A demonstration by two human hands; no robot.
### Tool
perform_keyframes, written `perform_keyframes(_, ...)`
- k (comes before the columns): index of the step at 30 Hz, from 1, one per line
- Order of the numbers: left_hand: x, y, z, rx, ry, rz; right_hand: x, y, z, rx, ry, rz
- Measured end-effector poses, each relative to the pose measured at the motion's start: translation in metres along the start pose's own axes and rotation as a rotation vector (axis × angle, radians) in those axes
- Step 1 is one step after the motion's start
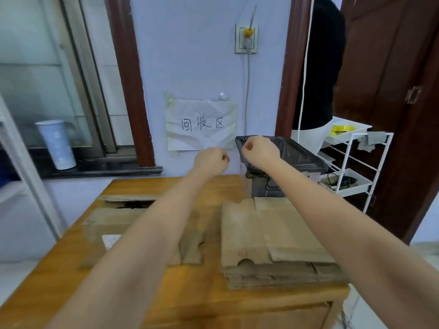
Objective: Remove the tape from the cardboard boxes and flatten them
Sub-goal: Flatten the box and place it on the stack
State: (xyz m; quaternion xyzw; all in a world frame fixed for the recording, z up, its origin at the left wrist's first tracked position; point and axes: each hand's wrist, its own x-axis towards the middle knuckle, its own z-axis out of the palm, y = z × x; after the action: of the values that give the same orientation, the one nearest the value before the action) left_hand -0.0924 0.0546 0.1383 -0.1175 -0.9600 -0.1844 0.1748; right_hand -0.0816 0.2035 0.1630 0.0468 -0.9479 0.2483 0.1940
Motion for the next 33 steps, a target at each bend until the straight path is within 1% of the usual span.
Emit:
perform_keyframes(4,-0.039,-0.038,-0.03,0.141,0.043,0.014,-0.029,-0.051,0.021,0.013,-0.085,-0.082)
perform_keyframes(8,-0.085,-0.088,-0.058,0.285,0.103,0.057,-0.055,-0.094,0.058,0.102,-0.172,-0.145)
perform_keyframes(12,-0.125,-0.141,-0.08,0.311,0.126,0.002,-0.078,-0.126,0.084,0.073,-0.208,-0.196)
perform_keyframes(15,-0.154,-0.168,-0.088,0.294,0.249,-0.05,-0.097,-0.144,0.096,0.077,-0.166,-0.244)
perform_keyframes(17,-0.171,-0.179,-0.088,0.252,0.325,-0.095,-0.112,-0.147,0.105,0.106,-0.125,-0.292)
perform_keyframes(18,-0.179,-0.183,-0.087,0.253,0.32,-0.104,-0.119,-0.148,0.109,0.093,-0.11,-0.335)
perform_keyframes(20,-0.189,-0.192,-0.083,0.242,0.263,-0.122,-0.13,-0.145,0.12,0.013,-0.092,-0.441)
perform_keyframes(22,-0.195,-0.198,-0.078,0.177,0.22,-0.163,-0.135,-0.14,0.131,-0.028,-0.056,-0.492)
perform_keyframes(25,-0.2,-0.201,-0.066,0.095,0.208,-0.205,-0.136,-0.131,0.142,0.005,0.01,-0.434)
perform_keyframes(27,-0.202,-0.202,-0.061,0.085,0.216,-0.22,-0.136,-0.126,0.147,0.045,0.019,-0.408)
perform_keyframes(30,-0.203,-0.205,-0.059,0.053,0.218,-0.262,-0.136,-0.12,0.151,0.042,0.039,-0.437)
perform_keyframes(33,-0.198,-0.202,-0.06,0.04,0.21,-0.26,-0.131,-0.114,0.15,0.039,0.039,-0.467)
